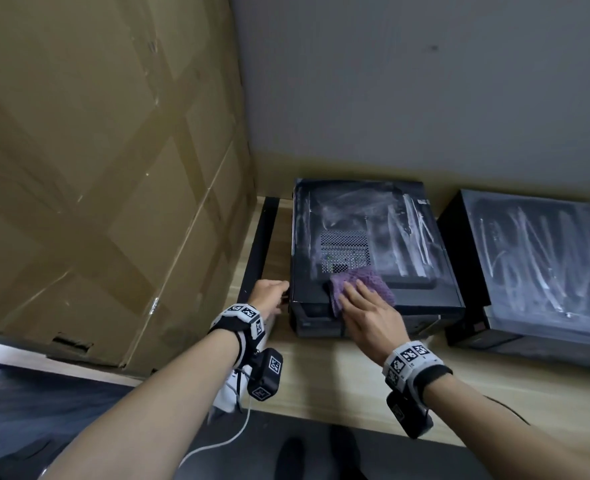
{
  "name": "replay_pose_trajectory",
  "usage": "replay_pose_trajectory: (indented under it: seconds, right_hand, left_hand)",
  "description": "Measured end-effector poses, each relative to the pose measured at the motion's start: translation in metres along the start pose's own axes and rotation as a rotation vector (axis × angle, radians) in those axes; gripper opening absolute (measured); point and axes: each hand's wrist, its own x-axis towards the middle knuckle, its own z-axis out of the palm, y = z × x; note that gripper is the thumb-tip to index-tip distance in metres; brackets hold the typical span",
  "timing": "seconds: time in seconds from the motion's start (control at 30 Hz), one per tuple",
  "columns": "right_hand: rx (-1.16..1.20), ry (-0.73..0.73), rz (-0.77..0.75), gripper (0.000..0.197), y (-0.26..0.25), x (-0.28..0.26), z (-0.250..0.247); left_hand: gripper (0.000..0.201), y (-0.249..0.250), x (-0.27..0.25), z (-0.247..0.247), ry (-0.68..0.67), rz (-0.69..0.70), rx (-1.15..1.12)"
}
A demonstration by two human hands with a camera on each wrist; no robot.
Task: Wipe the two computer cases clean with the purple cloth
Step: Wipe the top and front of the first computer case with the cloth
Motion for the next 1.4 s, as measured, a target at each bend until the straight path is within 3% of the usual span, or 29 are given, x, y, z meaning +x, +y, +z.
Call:
replay_pose_trajectory:
  seconds: [0.1, 0.3, 0.43, 0.57, 0.83, 0.97, 1.17, 1.3, 1.4]
  right_hand:
    - [0.022, -0.007, -0.100, 0.030, -0.029, 0.017, 0.002]
    - [0.090, 0.007, -0.113, 0.016, -0.068, 0.061, 0.013]
    - [0.081, 0.027, -0.147, 0.017, -0.048, 0.052, 0.006]
    - [0.110, 0.068, -0.078, 0.017, -0.020, 0.032, -0.003]
    - [0.121, 0.030, -0.062, 0.016, -0.066, 0.066, 0.008]
    - [0.090, 0.004, -0.134, 0.019, -0.049, 0.063, 0.002]
    - [0.126, 0.036, -0.080, 0.024, -0.053, 0.059, 0.002]
    - [0.157, -0.024, -0.077, 0.028, -0.067, 0.072, 0.000]
    - [0.113, -0.077, -0.069, 0.027, -0.046, 0.064, -0.003]
  left_hand:
    - [0.034, 0.002, 0.004, -0.007, -0.054, -0.088, -0.115]
    - [0.028, -0.006, 0.001, -0.030, 0.013, -0.086, -0.113]
    - [0.022, -0.010, -0.002, -0.045, 0.070, -0.074, -0.112]
    - [0.020, -0.012, -0.002, -0.046, 0.090, -0.063, -0.095]
    - [0.019, -0.012, -0.008, -0.037, 0.086, -0.047, -0.075]
    - [0.020, -0.011, -0.011, -0.035, 0.078, -0.040, -0.038]
    - [0.018, -0.018, -0.013, -0.028, 0.074, -0.041, -0.029]
    - [0.019, -0.025, -0.014, -0.030, 0.083, -0.042, -0.032]
    - [0.019, -0.025, -0.015, -0.034, 0.094, -0.022, -0.027]
